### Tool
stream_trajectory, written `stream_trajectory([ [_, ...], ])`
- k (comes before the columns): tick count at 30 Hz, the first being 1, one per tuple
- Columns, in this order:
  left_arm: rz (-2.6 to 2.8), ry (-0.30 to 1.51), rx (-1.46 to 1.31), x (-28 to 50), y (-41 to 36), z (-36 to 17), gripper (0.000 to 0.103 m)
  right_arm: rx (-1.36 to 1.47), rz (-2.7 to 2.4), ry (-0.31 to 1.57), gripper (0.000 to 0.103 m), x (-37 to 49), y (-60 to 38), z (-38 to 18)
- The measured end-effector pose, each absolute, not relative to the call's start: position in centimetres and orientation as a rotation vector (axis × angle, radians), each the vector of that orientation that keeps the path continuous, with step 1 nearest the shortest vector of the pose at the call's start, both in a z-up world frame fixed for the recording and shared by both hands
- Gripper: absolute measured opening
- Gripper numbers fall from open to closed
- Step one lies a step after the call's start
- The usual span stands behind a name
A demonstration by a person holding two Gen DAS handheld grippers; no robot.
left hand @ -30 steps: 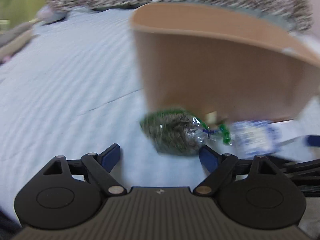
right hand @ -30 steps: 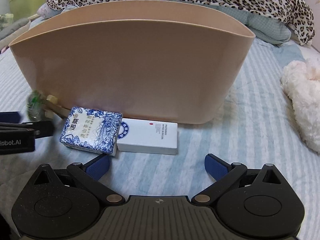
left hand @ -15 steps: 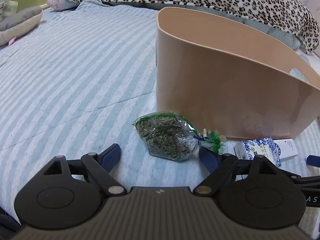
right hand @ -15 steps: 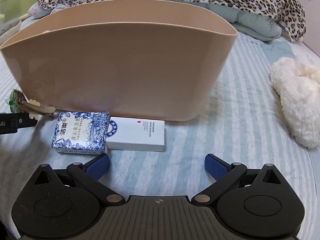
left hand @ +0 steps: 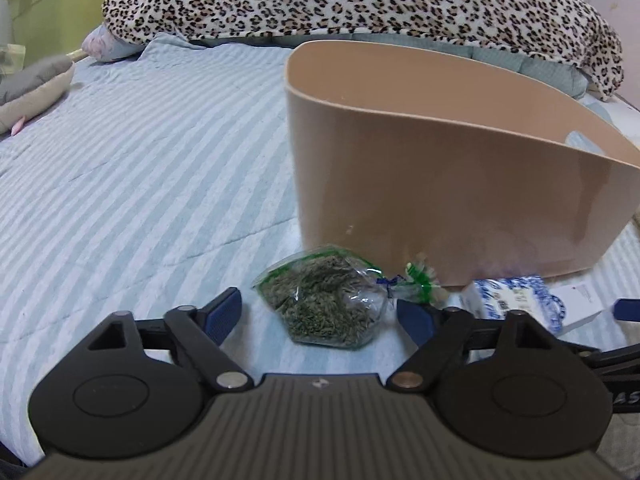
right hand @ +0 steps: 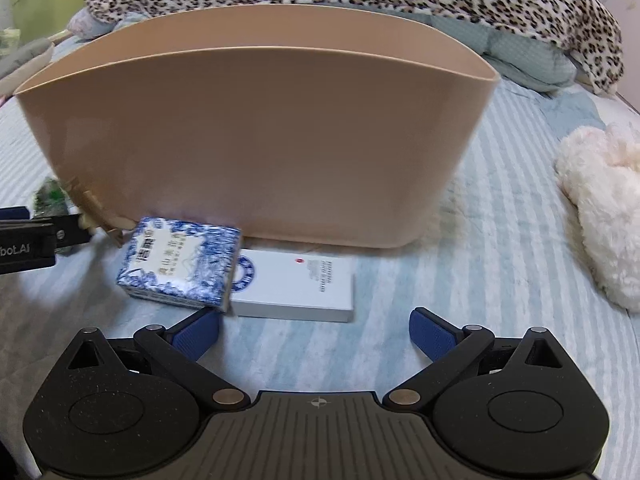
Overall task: Organize objects
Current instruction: 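Grasp the tea-leaf bag with left tool while right tool grasps white box, then lift both items into the basket and open both tools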
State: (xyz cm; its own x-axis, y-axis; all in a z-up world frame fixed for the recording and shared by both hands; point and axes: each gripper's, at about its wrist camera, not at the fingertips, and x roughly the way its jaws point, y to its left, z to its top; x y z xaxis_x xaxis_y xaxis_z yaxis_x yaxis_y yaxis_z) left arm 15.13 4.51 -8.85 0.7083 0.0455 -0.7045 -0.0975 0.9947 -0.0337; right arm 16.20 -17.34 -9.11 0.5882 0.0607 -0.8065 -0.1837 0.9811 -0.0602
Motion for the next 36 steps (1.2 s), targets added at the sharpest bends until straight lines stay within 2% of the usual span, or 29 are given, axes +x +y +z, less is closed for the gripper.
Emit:
stream_trajectory([
  [1, 0.077, 0.784, -0.081, 15.3, 4.8, -8.8, 0.067, -0.138, 0.137, 0.936, 0.102, 16.2, -17.5, -8.9],
  [2, 0.071, 0.792, -0.096, 15.4, 5.1, -8.8, 0.062, -0.133, 0.13, 0.936, 0.102, 16.2, -17.8, -8.8],
  [4, 0.069, 0.797, -0.128, 15.5, 5.7, -8.7, 0.057, -0.115, 0.126, 0.938, 0.101, 16.3, -18.4, -8.7],
  [6, 0.064, 0.801, -0.135, 15.6, 5.9, -8.5, 0.053, -0.092, 0.135, 0.951, 0.096, 16.6, -19.0, -8.8],
  [7, 0.062, 0.804, -0.133, 15.7, 5.9, -8.5, 0.048, -0.086, 0.138, 0.954, 0.094, 16.7, -19.0, -8.9],
  [8, 0.057, 0.807, -0.129, 15.7, 5.9, -8.4, 0.035, -0.087, 0.142, 0.953, 0.092, 16.6, -18.9, -8.8],
  [12, 0.041, 0.812, -0.114, 15.6, 5.8, -8.2, 0.036, -0.118, 0.156, 0.945, 0.083, 16.6, -18.6, -8.4],
  [23, 0.041, 0.818, -0.081, 15.1, 5.4, -8.3, 0.035, -0.05, 0.149, 0.932, 0.083, 17.3, -19.4, -8.2],
  [25, 0.038, 0.825, -0.084, 15.0, 5.5, -8.3, 0.035, -0.059, 0.149, 0.929, 0.074, 17.4, -19.2, -8.5],
  [26, 0.034, 0.828, -0.083, 15.0, 5.5, -8.2, 0.035, -0.056, 0.159, 0.929, 0.061, 17.3, -19.2, -8.5],
  [27, 0.029, 0.831, -0.08, 15.0, 5.5, -8.1, 0.035, -0.051, 0.171, 0.929, 0.055, 17.2, -19.2, -8.5],
  [36, 0.021, 0.819, -0.058, 13.4, 5.8, -6.5, 0.035, -0.063, 0.192, 0.898, 0.055, 15.4, -18.9, -6.7],
])
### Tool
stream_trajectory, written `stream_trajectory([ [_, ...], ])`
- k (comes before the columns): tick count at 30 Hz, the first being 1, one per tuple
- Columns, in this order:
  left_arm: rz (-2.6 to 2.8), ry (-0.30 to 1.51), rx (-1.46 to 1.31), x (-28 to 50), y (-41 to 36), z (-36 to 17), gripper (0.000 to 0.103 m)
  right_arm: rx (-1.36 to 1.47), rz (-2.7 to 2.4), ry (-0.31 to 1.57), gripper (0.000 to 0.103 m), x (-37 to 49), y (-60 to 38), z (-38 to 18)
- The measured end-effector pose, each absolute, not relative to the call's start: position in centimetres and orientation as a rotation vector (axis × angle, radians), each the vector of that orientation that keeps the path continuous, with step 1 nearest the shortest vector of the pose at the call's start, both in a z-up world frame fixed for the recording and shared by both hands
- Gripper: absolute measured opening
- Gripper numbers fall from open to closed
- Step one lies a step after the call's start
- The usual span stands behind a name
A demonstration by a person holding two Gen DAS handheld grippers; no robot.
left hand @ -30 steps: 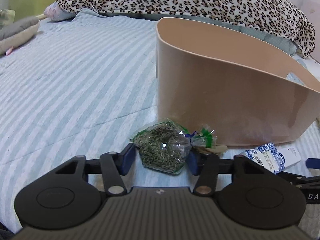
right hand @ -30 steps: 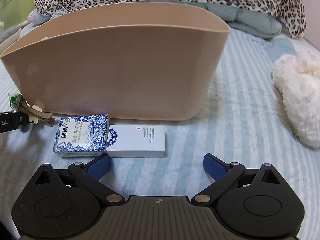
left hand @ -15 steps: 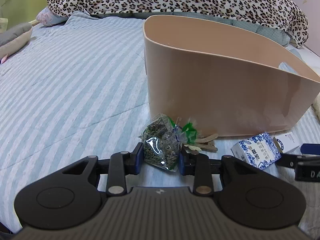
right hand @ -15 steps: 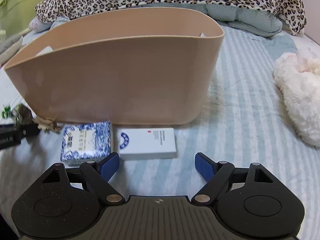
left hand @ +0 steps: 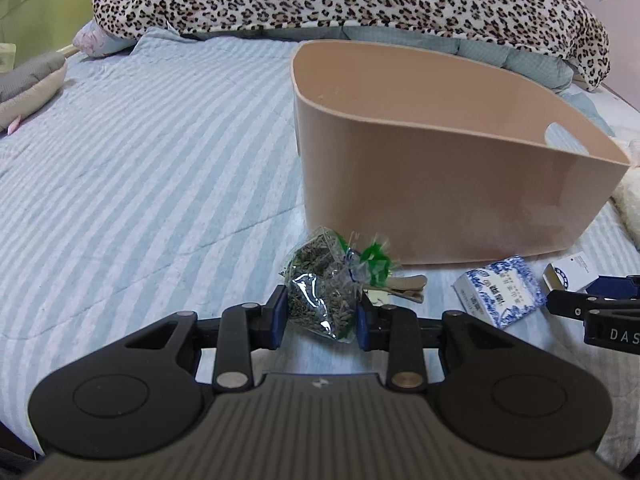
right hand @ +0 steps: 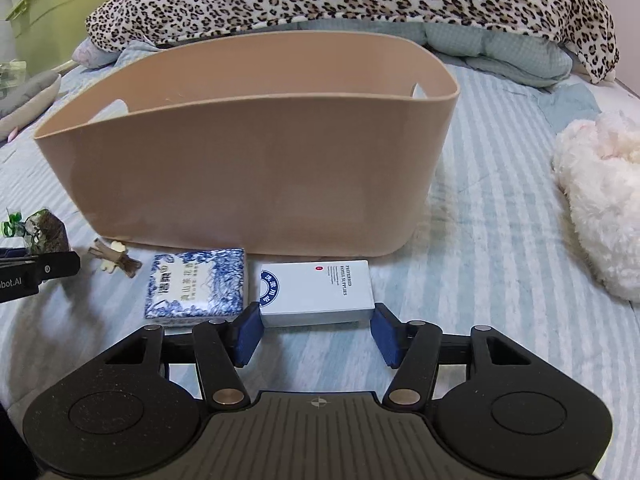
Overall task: Organize objects
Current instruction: 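Lift both items into the basket and open both tools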
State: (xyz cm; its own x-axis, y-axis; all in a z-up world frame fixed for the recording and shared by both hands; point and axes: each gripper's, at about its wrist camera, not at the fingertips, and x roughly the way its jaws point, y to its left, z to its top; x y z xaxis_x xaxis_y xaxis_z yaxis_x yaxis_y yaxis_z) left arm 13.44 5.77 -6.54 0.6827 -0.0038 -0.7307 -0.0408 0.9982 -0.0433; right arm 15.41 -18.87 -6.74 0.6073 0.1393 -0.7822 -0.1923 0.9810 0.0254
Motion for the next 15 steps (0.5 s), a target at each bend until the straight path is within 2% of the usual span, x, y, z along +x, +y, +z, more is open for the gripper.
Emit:
stream_trajectory([
  [15, -0.042, 0.653, -0.026, 10.5, 4.3, 0.2, 0.035, -0.075, 0.226, 0.692, 0.055, 11.7, -19.0, 1.2],
])
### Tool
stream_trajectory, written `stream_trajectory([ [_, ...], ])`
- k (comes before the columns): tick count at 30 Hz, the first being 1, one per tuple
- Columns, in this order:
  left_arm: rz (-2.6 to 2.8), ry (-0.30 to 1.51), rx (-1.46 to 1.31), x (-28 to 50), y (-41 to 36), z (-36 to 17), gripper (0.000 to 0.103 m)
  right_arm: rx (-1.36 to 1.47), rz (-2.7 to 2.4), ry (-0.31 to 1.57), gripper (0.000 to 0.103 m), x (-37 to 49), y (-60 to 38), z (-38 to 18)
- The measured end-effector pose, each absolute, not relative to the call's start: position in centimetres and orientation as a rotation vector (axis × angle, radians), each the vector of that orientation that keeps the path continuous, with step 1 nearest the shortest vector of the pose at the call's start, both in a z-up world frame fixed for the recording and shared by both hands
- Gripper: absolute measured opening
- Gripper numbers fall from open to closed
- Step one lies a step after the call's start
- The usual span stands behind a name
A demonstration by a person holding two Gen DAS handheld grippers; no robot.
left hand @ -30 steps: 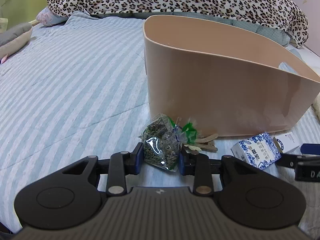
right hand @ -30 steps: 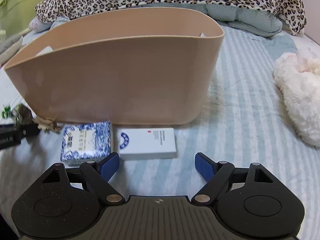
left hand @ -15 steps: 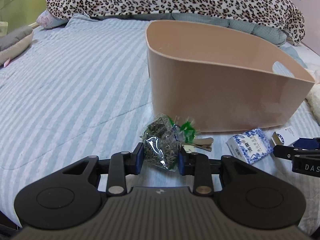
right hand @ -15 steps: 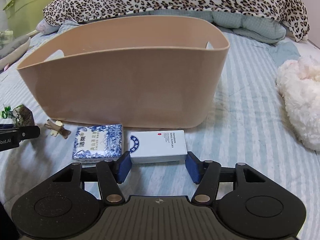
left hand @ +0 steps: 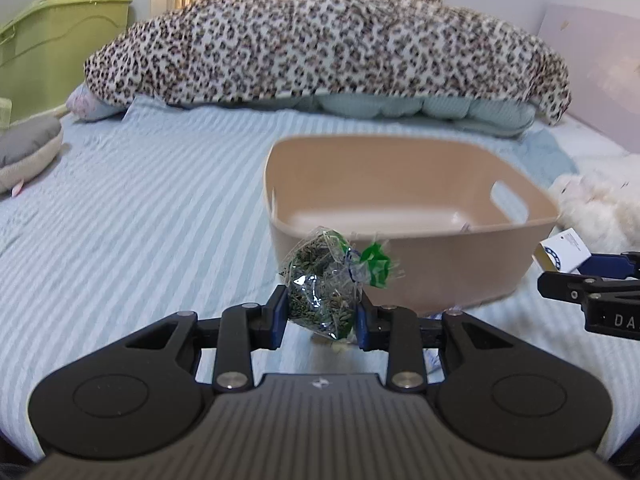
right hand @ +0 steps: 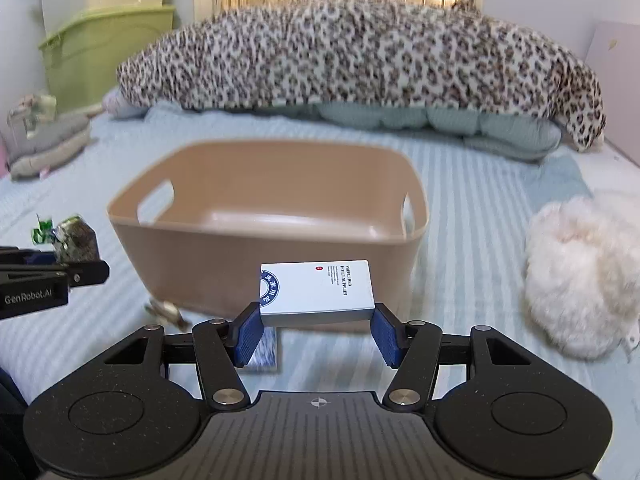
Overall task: Organize objects
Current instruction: 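Lift both items into the basket and open both tools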
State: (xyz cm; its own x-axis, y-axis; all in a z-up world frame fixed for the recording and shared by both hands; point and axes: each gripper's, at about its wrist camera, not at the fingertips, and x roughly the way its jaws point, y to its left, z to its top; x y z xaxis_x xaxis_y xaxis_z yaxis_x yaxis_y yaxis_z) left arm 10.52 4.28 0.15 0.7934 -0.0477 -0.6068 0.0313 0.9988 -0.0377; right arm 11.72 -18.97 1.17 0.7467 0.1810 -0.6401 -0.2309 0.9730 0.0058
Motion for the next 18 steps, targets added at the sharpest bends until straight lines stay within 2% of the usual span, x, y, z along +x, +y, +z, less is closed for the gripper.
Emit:
stream_trajectory([
  [9, -0.071, 0.534, -0.022, 11.6, 3.1, 5.2, 0.035, -0.072, 0.231, 0.546, 0.055, 12.1, -19.0, 5.2],
  [18, -0.07, 0.49, -0.032, 16.0, 1.9, 7.6, 0.035, -0.056, 0.228, 0.478, 0.055, 15.2, -18.5, 7.1],
])
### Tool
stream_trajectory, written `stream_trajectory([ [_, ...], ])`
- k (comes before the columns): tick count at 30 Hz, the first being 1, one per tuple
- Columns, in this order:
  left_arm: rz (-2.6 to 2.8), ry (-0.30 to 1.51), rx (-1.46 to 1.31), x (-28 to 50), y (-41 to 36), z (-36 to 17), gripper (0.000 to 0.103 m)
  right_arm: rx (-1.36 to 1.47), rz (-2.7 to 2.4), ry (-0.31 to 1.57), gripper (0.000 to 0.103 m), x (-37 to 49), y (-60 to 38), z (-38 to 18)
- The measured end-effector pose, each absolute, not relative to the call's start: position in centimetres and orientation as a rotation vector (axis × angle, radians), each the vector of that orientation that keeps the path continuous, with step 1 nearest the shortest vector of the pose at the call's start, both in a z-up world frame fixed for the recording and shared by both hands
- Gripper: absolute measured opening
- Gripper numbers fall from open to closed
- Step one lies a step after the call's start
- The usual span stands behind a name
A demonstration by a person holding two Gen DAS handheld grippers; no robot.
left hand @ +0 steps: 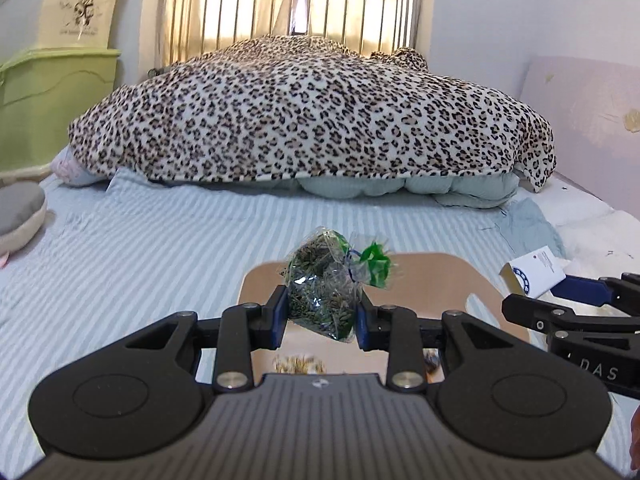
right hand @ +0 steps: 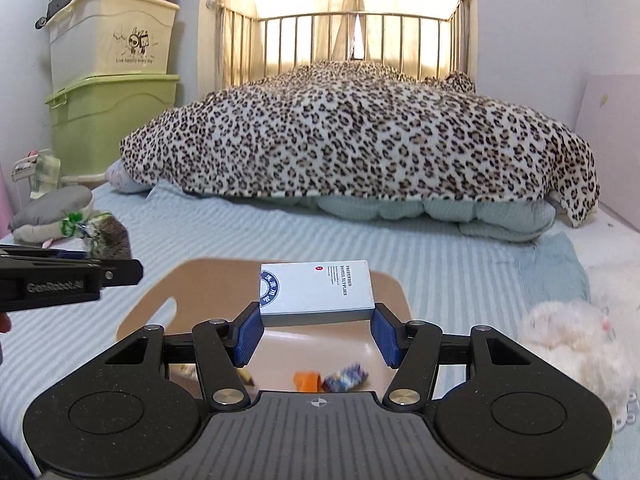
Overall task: Organize objects
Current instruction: 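Lift both items into the basket and open both tools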
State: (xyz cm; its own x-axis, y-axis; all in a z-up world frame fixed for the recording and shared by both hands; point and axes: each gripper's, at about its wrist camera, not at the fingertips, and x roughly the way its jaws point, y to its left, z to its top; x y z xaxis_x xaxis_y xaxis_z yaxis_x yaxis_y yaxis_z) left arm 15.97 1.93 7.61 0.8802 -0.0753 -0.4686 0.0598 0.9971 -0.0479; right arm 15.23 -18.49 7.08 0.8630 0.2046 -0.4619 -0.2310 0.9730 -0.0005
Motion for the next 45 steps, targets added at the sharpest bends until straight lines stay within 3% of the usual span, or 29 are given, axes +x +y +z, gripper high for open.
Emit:
stream_trajectory([
  [9, -0.044, 0.526, 0.072, 22.0, -0.7, 5.4, 0.035, -0.089, 0.221, 0.507, 0.055, 20.7, -17.0, 6.5],
  [25, -0.025, 0.791, 0.037, 26.9, 0.8, -2.6, 0.035, -0.13, 0.219, 0.765, 0.055, 26.0, -15.4, -1.7],
  [28, -0.027, 0.768, 0.036, 26.4, 1.0, -2.0, 0.036, -0.126, 0.211, 0.757, 0.064, 25.4, -15.5, -1.7],
  [30, -0.021, 0.744, 0.03, 26.0, 1.1, -1.2, 0.046, -0.137, 0.207, 0.732, 0.068, 24.7, -15.5, -1.0],
  [32, -0.013, 0.718, 0.019, 25.2, 1.1, -0.1, 0.067, -0.147, 0.206, 0.699, 0.075, 23.9, -15.6, 0.1],
  [33, -0.006, 0.702, 0.01, 24.7, 1.2, 0.4, 0.071, -0.149, 0.208, 0.682, 0.078, 23.4, -15.7, 0.7],
  [35, -0.004, 0.684, -0.005, 23.9, 1.3, 1.4, 0.072, -0.154, 0.21, 0.648, 0.08, 22.2, -15.8, 1.9],
  [39, -0.013, 0.69, -0.031, 22.2, 1.8, 2.5, 0.074, -0.158, 0.195, 0.606, 0.094, 19.9, -16.3, 3.6],
  [45, -0.005, 0.681, -0.004, 18.6, 2.2, 3.4, 0.078, -0.112, 0.194, 0.638, 0.097, 16.7, -17.5, 3.7],
])
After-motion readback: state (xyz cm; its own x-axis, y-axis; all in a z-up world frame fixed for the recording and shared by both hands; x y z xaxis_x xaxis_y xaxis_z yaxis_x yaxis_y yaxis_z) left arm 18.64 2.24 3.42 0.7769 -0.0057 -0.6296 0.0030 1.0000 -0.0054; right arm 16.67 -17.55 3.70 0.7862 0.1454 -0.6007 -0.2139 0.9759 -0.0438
